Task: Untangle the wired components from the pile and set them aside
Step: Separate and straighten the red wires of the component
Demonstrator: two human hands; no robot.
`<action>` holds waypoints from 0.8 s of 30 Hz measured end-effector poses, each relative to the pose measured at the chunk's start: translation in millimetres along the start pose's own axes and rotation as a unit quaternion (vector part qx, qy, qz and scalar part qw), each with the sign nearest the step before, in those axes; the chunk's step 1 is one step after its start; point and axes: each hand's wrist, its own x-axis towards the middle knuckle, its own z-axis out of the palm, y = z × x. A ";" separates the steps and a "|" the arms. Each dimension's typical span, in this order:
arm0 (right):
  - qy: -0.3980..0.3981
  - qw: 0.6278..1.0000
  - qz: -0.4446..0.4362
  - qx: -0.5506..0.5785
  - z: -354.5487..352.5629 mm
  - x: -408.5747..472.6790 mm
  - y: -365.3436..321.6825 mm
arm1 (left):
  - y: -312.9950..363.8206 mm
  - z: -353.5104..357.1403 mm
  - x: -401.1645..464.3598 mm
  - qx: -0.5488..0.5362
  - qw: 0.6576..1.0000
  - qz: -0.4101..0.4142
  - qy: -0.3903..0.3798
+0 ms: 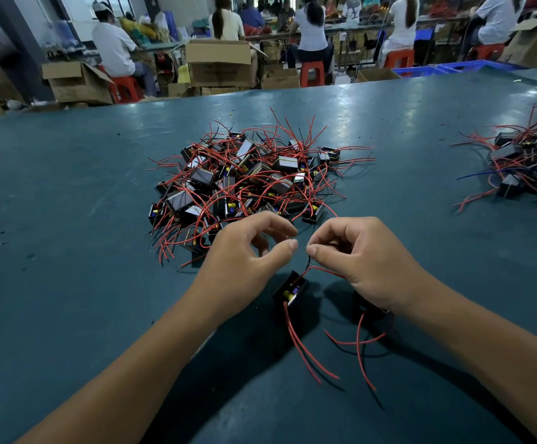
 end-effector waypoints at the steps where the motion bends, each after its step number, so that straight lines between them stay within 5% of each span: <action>1: -0.009 1.000 -0.005 -0.001 -0.4 -0.2 -0.1 | 0.7 -2.1 0.1 0.025 0.999 0.025 -0.003; 8: -0.030 0.998 -0.054 -0.031 -1.1 -2.3 -1.2 | 2.5 -1.8 -0.1 0.083 0.994 0.059 -0.037; 12: -0.029 0.988 -0.122 -0.088 -0.1 -7.0 -5.9 | 7.8 0.9 0.8 -0.076 0.988 -0.114 -0.069; 16: -0.034 0.973 -0.177 -0.145 2.5 -8.8 -8.1 | 12.2 5.0 -1.1 -0.242 0.914 -0.308 -0.104; 18: -0.028 0.979 -0.161 -0.118 0.5 -7.7 -6.9 | 9.6 -1.2 0.8 -0.212 0.939 -0.255 -0.092; 21: -0.025 0.986 -0.132 -0.097 -2.8 -5.9 -4.2 | 5.6 -16.0 4.2 -0.041 0.998 -0.035 -0.041; 24: -0.027 0.990 -0.121 -0.070 -4.4 -4.8 -3.0 | 4.0 -20.8 4.1 0.066 0.988 0.128 -0.062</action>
